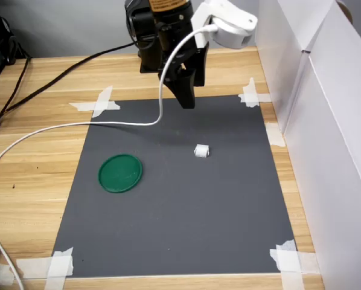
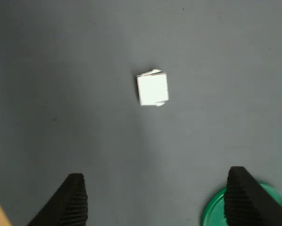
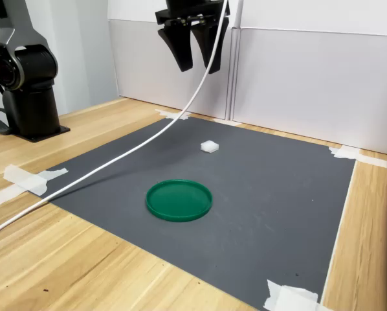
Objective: Grasp a white terminal and put it in the green lid.
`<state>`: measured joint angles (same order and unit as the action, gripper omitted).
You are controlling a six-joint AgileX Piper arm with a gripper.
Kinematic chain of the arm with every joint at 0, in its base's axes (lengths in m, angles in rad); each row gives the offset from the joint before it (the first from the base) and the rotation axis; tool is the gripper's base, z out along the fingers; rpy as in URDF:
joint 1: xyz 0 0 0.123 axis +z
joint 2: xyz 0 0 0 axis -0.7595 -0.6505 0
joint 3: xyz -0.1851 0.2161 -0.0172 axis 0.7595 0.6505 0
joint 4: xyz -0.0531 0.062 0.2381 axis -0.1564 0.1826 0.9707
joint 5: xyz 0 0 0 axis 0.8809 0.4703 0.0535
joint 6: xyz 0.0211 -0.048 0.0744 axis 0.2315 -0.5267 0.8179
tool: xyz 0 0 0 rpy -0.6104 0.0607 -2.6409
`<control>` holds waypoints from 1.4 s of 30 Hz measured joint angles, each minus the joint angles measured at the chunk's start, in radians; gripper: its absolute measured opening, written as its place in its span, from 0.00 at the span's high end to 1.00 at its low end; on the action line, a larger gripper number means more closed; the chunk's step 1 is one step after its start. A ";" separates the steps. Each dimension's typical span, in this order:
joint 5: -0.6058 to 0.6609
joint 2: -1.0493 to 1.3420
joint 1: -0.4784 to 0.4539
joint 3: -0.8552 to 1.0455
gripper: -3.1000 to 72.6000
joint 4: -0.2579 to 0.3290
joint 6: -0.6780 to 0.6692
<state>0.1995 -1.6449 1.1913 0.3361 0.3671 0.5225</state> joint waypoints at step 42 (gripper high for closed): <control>-0.390 -0.268 0.040 0.187 0.06 -0.047 0.069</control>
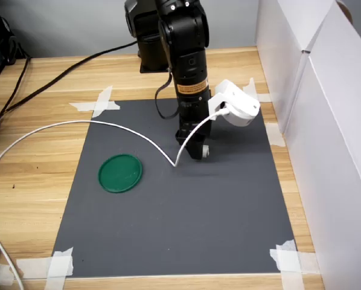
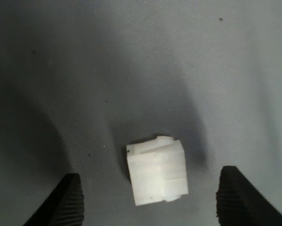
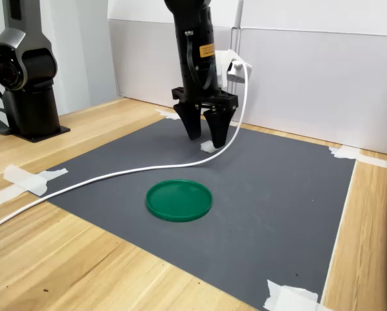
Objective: Grasp a white terminal and put it in the green lid.
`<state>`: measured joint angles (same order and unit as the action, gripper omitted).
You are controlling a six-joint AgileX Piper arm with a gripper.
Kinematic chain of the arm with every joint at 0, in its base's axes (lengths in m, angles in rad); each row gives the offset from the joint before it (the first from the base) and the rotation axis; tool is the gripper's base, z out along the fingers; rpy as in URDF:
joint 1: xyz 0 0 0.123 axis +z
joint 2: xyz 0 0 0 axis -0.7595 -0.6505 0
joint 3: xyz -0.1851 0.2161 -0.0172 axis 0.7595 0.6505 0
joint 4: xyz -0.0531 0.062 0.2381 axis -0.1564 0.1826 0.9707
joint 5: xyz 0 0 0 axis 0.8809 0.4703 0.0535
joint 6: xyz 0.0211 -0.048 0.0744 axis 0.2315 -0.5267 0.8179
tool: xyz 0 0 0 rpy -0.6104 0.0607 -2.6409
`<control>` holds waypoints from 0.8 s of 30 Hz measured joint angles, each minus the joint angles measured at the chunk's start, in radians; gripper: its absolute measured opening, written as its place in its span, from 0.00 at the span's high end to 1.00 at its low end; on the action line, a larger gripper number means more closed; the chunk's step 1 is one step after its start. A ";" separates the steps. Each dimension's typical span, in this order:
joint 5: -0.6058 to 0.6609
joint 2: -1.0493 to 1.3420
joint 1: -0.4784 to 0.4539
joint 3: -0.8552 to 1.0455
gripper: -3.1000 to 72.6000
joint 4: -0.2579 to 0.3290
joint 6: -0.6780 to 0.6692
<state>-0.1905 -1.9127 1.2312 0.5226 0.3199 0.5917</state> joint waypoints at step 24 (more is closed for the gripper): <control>-0.047 -0.031 0.000 0.000 0.46 0.003 0.035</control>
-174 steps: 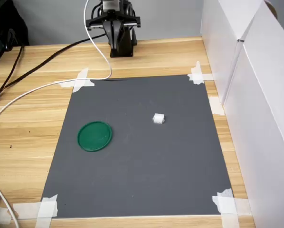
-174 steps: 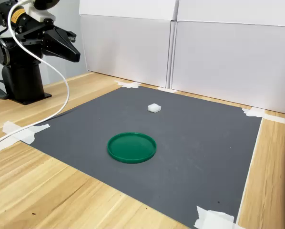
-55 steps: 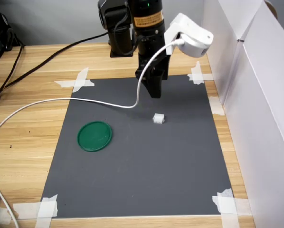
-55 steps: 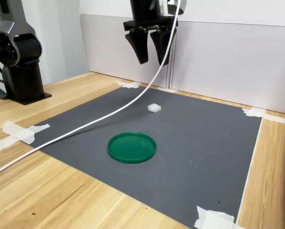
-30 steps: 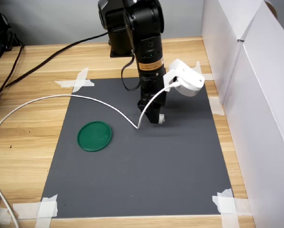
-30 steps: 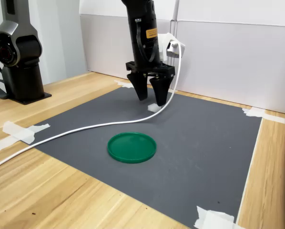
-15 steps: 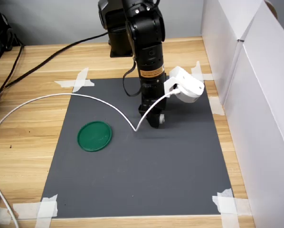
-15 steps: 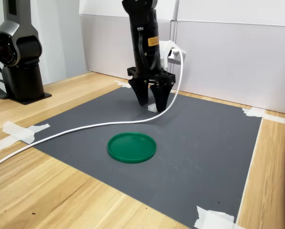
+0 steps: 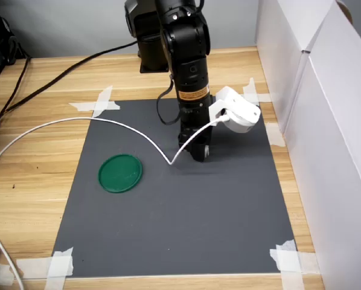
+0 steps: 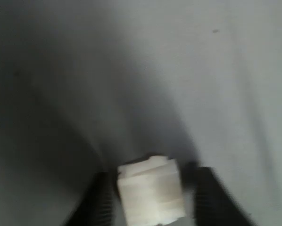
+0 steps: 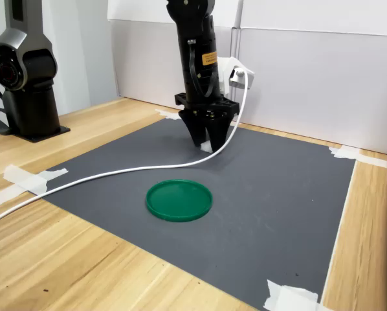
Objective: Grasp a white terminal and put it in the green lid.
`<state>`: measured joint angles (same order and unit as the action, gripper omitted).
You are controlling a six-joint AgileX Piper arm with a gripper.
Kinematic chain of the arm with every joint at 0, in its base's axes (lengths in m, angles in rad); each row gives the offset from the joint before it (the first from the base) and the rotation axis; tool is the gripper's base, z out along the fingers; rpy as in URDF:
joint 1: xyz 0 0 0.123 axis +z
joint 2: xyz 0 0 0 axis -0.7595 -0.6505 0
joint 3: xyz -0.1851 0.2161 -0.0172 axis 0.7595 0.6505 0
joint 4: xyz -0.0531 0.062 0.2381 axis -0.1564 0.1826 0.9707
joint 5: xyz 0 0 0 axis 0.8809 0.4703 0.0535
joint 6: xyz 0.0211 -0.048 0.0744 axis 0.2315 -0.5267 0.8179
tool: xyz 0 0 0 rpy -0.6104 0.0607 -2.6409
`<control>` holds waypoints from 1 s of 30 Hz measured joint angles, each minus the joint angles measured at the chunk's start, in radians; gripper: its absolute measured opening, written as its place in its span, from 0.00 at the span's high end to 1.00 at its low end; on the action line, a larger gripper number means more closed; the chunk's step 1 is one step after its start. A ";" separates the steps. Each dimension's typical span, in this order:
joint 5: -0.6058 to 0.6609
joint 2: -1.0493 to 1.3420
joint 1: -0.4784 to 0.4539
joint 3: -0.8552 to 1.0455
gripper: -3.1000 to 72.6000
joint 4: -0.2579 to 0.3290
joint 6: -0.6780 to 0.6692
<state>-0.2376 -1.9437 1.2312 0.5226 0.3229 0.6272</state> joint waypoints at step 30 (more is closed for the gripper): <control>0.348 0.222 -0.209 -0.165 0.60 0.151 -0.097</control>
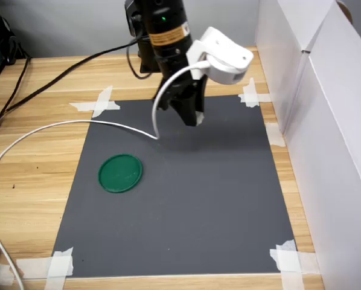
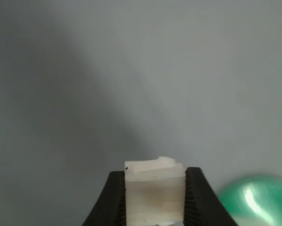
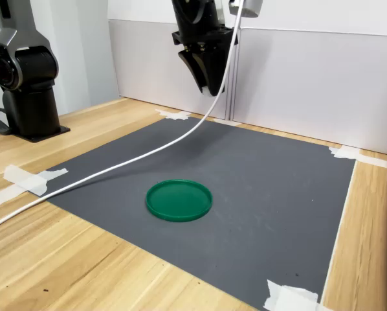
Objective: Grasp a white terminal and put it in the green lid.
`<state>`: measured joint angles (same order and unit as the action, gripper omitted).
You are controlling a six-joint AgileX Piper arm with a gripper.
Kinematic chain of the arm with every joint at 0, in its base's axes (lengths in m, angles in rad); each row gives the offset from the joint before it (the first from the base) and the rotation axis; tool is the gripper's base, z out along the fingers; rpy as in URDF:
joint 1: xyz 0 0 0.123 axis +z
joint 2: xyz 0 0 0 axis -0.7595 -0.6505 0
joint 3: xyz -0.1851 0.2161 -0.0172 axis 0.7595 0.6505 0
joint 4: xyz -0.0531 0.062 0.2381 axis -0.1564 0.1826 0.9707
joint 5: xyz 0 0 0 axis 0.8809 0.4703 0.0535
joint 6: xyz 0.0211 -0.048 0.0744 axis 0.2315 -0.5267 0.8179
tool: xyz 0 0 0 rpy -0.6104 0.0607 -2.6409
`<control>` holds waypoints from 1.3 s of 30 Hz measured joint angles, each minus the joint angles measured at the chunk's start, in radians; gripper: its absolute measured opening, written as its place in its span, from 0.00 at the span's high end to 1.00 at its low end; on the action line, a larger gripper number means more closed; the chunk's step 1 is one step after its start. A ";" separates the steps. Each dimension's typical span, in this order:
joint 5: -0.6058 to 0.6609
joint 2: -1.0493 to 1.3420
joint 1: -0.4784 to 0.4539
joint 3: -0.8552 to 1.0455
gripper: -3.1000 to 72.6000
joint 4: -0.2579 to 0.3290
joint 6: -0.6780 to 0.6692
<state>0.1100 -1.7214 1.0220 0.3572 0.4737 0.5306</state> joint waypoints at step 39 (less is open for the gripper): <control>-0.037 -0.157 -0.345 -0.116 0.60 -0.057 -0.098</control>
<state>0.0727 -1.8781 0.6767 0.2413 0.4170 0.4324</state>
